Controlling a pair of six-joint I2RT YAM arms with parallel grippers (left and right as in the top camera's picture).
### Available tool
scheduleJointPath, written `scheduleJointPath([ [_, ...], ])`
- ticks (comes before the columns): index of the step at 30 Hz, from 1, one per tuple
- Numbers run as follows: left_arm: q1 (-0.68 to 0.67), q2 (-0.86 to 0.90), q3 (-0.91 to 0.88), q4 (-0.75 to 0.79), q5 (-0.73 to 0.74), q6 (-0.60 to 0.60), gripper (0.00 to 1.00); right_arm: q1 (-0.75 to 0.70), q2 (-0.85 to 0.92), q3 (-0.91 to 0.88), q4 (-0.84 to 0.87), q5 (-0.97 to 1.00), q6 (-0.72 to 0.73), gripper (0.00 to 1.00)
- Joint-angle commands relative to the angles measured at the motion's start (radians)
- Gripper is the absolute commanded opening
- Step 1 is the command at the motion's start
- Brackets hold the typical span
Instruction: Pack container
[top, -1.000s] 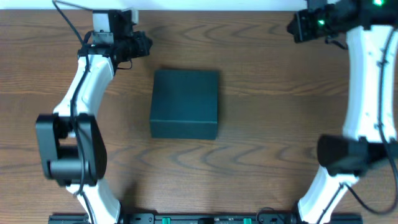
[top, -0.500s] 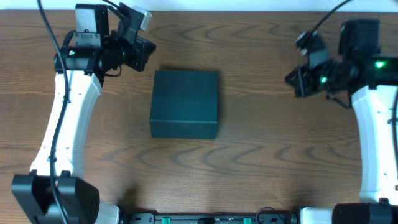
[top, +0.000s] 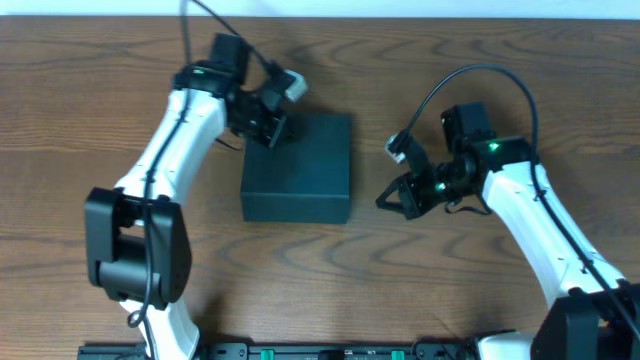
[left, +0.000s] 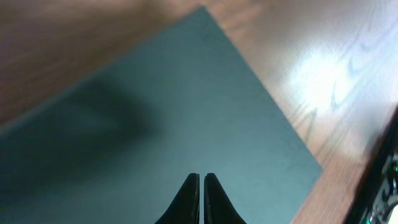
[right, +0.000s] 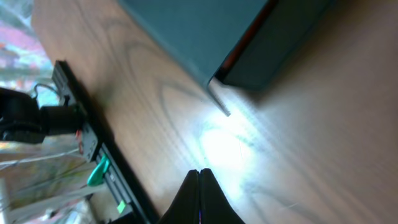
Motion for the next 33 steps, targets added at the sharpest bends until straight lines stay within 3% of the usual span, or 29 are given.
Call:
scheduleJointPath([
  [1,-0.031,0.029,0.0,-0.02,-0.036,0.022,0.06,0.022,-0.009,-0.041,0.003,-0.061,0.003,0.01],
  [11,-0.041,0.055,-0.012,-0.077,-0.123,0.069,0.06,0.027,-0.009,-0.074,0.035,-0.137,-0.04,0.02],
  [16,-0.04,0.061,-0.041,-0.076,-0.13,0.113,0.06,0.094,-0.009,-0.087,0.168,-0.118,0.057,0.02],
  [22,-0.035,0.063,-0.111,-0.035,-0.13,0.119,0.06,0.254,-0.008,-0.107,0.322,0.018,0.212,0.02],
  [33,-0.026,0.063,-0.131,-0.016,-0.126,0.119,0.06,0.52,-0.008,-0.201,0.565,0.517,0.554,0.02],
])
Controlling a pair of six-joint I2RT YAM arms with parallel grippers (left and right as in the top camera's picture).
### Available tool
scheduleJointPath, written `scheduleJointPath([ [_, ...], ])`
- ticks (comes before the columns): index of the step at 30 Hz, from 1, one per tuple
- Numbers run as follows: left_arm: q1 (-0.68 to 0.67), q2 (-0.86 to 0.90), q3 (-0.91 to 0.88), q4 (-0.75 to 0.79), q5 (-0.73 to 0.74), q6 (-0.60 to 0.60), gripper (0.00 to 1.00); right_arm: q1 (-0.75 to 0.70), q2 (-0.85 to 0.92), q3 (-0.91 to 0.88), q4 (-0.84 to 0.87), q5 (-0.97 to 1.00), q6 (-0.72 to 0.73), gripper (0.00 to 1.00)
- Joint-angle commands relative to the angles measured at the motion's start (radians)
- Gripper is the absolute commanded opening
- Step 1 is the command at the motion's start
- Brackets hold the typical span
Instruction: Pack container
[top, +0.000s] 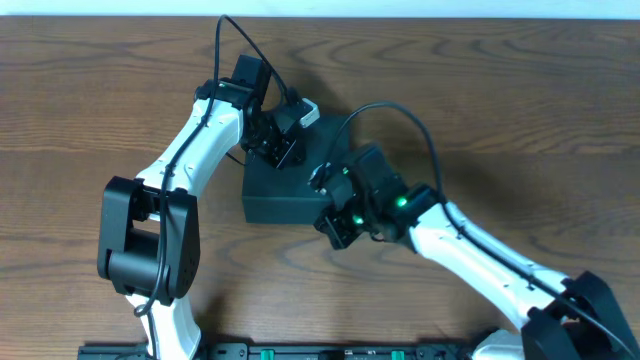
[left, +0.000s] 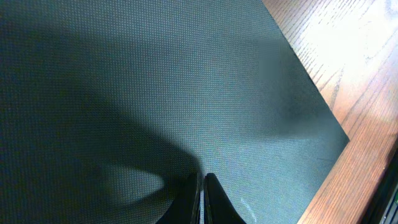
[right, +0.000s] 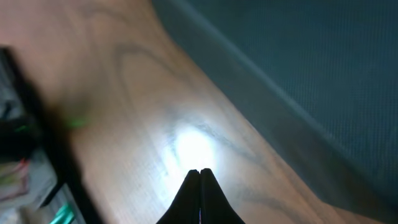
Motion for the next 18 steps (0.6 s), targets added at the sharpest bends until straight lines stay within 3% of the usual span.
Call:
scheduleJointPath([
  [1,0.008,0.029,-0.046,-0.017,-0.055,0.018,0.06,0.049,-0.008,-0.036,0.047,0.219,0.16,0.01],
  [8,0.015,0.029,-0.046,-0.022,-0.049,0.016,0.06,0.186,-0.008,-0.098,0.18,0.584,0.336,0.02],
  [18,0.015,0.029,-0.046,-0.032,-0.05,0.013,0.06,0.249,0.076,-0.103,0.278,0.635,0.399,0.01],
])
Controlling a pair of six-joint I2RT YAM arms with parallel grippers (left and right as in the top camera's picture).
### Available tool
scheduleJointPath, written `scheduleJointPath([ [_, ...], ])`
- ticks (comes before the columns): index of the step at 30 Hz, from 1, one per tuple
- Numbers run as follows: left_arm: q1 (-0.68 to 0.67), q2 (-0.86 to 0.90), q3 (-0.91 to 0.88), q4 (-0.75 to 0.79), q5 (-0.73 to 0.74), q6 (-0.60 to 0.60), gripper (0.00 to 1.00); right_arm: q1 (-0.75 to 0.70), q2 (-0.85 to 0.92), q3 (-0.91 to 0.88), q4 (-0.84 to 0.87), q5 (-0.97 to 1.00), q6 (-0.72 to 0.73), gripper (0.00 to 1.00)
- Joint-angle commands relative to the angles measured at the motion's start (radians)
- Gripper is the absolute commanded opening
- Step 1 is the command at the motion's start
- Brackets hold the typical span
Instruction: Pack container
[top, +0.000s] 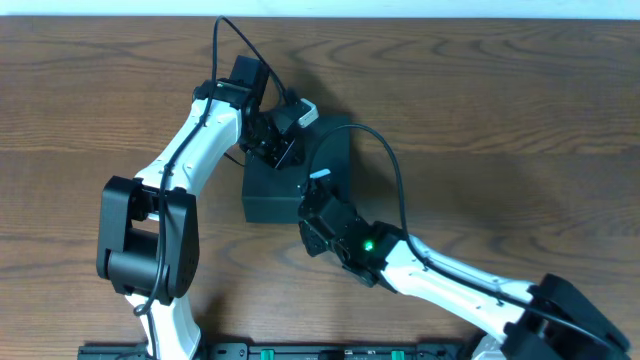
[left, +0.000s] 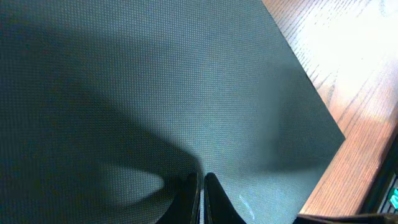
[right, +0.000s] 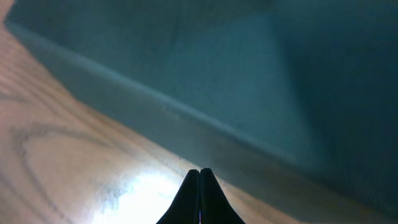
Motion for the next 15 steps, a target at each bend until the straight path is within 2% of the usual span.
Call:
scheduleJointPath([
  [1,0.005,0.029,-0.042,-0.026,-0.068,0.014,0.06,0.008,0.055,-0.01,0.026,0.047,0.041,0.02],
  [10,0.006,0.029,-0.042,-0.026,-0.067,0.011,0.06,0.015,0.202,-0.01,0.148,0.161,0.043,0.02],
  [15,0.006,0.029,-0.042,-0.027,-0.067,0.011,0.06,0.017,0.206,-0.01,0.195,0.173,0.058,0.01],
])
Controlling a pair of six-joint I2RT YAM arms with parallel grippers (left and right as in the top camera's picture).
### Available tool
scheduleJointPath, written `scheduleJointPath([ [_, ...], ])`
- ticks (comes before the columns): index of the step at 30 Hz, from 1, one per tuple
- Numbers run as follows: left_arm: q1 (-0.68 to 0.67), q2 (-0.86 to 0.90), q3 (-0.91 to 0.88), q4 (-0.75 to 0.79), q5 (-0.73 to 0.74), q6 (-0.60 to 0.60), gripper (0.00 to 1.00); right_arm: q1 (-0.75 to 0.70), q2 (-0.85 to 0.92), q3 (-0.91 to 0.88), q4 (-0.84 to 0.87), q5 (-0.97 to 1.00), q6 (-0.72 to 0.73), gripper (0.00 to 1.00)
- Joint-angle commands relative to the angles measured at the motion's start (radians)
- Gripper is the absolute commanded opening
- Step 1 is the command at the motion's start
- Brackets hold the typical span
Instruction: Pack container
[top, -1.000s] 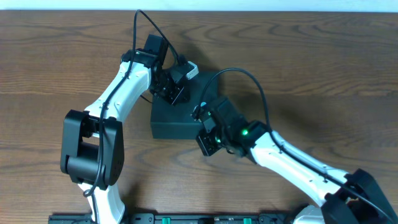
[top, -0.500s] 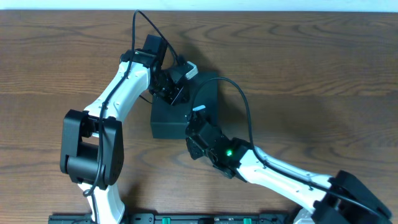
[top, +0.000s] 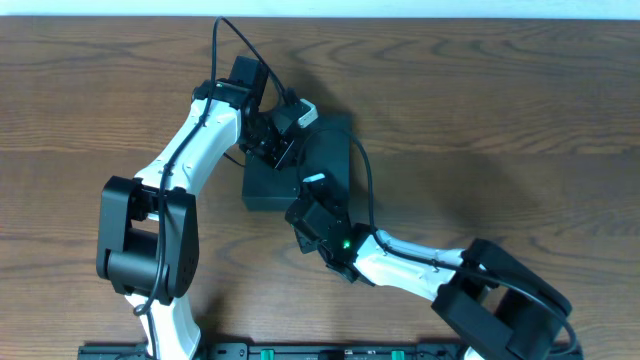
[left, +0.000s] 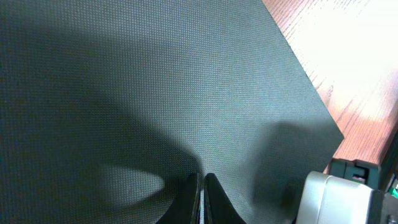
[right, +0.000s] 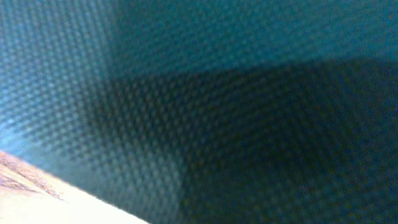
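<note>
A dark teal closed box (top: 332, 150) lies on the wooden table (top: 500, 110). My left gripper (top: 283, 158) is shut, its tips (left: 200, 178) pressed together down on the box lid (left: 155, 81). My right gripper (top: 303, 212) is at the box's front edge, close against its side. In the right wrist view the box's woven surface (right: 217, 93) fills the frame and no fingers show. The right arm's white casing (left: 336, 193) appears at the lid's front corner.
A black rail with green parts (top: 300, 352) runs along the table's front edge. Black cables arc over both arms, one above the box's right part (top: 362, 190). A strip of bright wood (right: 31, 193) shows at the lower left of the right wrist view.
My right gripper has moved closer against the box's front side, so its camera now sees only box surface. The box's front end has turned slightly. The left gripper stays on the lid.
First both grippers were shut, the left over the box's back left corner, the right on the table to its right. Then the left pressed on the lid and the right came round to the front right corner. It then slid along the front side, now right against it.
</note>
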Motion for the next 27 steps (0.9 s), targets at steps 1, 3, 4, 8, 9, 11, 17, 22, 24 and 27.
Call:
scheduleJointPath([
  [1,0.004,0.029,-0.04,-0.029,-0.071,0.011,0.06,0.005,-0.017,-0.003,0.016,0.072,0.026,0.02],
  [3,0.004,0.029,-0.04,-0.033,-0.071,-0.002,0.06,0.014,-0.094,-0.002,-0.053,0.038,0.023,0.02],
  [4,0.006,0.029,-0.04,-0.033,-0.071,-0.017,0.06,0.019,-0.142,0.0,-0.095,0.033,0.023,0.02],
  [8,0.023,0.029,-0.038,-0.026,-0.018,-0.063,0.06,0.017,-0.451,0.012,-0.277,0.045,0.019,0.02],
  [9,0.03,0.029,-0.034,-0.026,0.006,-0.088,0.06,0.01,-0.552,0.013,-0.299,0.045,-0.005,0.01],
  [11,0.039,0.026,-0.017,-0.033,0.004,-0.174,0.06,-0.01,-0.686,0.013,-0.323,0.045,-0.051,0.02],
  [17,0.056,-0.053,0.084,-0.08,0.003,-0.258,0.06,-0.145,-0.946,0.012,-0.448,0.064,-0.091,0.02],
  [22,0.086,-0.223,0.146,-0.079,-0.001,-0.276,0.06,-0.239,-1.053,0.013,-0.555,0.063,-0.163,0.01],
  [24,0.103,-0.301,0.148,-0.079,-0.011,-0.279,0.06,-0.261,-1.081,0.013,-0.584,0.063,-0.178,0.01],
  [27,0.122,-0.418,0.148,-0.079,-0.057,-0.282,0.06,-0.293,-1.109,0.013,-0.618,0.063,-0.206,0.04],
])
